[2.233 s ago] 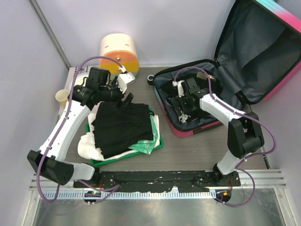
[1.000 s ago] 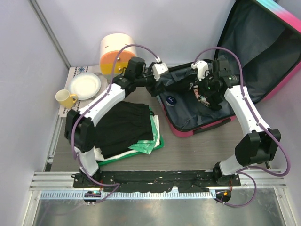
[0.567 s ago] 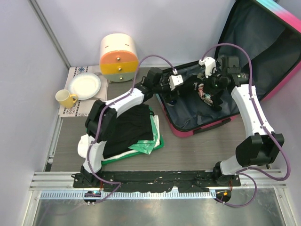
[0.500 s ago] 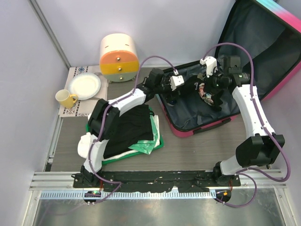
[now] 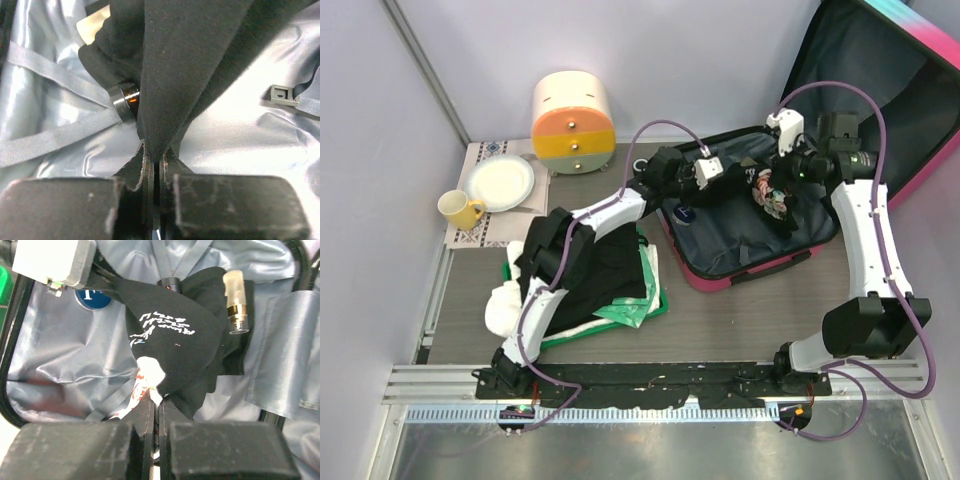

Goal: Open, take out, and arrange the luggage

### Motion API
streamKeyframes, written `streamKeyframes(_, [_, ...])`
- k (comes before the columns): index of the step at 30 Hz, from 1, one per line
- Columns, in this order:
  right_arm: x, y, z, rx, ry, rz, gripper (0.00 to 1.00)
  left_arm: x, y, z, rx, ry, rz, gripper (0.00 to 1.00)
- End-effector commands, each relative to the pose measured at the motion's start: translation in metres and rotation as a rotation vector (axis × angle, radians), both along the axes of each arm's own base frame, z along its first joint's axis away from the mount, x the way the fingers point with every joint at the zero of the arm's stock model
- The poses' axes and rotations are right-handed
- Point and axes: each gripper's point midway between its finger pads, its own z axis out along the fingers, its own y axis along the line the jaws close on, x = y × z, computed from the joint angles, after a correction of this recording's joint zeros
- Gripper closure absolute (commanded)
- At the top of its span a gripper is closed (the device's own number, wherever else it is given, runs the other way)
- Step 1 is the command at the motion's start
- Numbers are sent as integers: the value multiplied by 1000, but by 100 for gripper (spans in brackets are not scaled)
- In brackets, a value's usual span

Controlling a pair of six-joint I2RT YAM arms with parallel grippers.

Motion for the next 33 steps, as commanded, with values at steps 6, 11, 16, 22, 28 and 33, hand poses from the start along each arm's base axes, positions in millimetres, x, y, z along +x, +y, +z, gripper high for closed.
streamKeyframes(6, [17,-21,109,-26,-329,-26,99,1,26,177,-240,-148,80,100])
streamKeyframes(11, [25,-22,158,-37,-476,-28,99,-8,67,249,-263,-183,138,100])
streamKeyframes(16, [23,-19,191,-23,-601,-22,99,-23,106,277,-285,-159,200,100])
streamKeyframes(22, [21,14,225,89,-694,101,99,-51,165,322,-317,-202,285,100])
streamKeyframes(28, [36,94,247,254,-706,247,99,-58,240,338,-304,-250,448,100])
streamKeyframes(33, [44,147,269,291,-764,309,99,-65,296,369,-325,-298,563,100])
